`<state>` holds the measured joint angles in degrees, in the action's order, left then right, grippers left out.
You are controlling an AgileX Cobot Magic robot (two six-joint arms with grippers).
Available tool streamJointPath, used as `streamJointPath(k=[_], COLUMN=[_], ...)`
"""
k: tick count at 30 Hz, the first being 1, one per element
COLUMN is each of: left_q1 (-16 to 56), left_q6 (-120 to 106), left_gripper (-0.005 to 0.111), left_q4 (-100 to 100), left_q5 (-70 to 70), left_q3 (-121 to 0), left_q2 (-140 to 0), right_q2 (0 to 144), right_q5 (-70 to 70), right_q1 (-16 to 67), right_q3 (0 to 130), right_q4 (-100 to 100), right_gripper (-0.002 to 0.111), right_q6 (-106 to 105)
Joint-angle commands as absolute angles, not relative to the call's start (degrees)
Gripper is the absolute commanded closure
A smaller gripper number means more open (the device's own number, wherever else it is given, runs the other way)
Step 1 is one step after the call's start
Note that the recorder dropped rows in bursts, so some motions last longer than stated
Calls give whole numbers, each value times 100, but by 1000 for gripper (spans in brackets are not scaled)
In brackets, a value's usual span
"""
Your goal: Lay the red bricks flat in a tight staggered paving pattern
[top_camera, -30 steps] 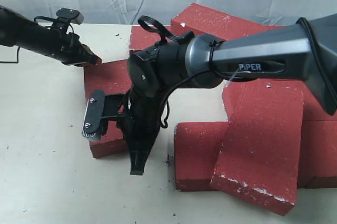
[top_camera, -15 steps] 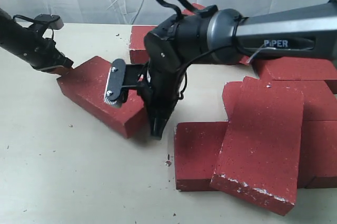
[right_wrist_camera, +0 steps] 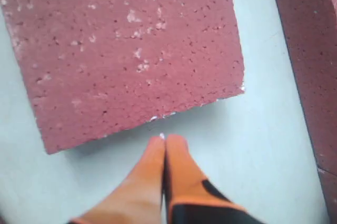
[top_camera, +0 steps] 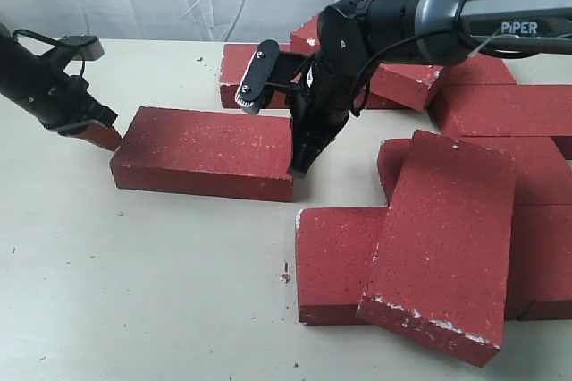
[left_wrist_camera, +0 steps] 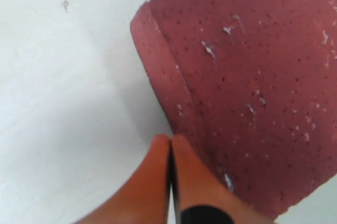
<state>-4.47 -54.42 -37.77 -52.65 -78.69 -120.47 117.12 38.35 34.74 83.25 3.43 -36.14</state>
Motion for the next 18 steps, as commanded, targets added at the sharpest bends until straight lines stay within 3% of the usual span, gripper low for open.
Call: streamJointPath(k=[1, 7, 18], left_q1=[-431, -582, -636], left_q6=[-5395, -5441, -5563], left_gripper=[107, 107, 107], left_q4=[-3766, -3902, -4570], left_q5=[-4982, -4329, -3322], left_q3=[-7553, -6755, -6301], left_q2=[-11689, -11073, -10863], right_q2=[11652, 11397, 10692], right_q5=[3911, 4371, 4095], right_q1=[3280, 2847, 2816], right_q3=[8347, 8168, 7046], right_q4=[568, 72, -4212], right_gripper=[109, 109, 109], right_q6=[-2888, -2127, -6015])
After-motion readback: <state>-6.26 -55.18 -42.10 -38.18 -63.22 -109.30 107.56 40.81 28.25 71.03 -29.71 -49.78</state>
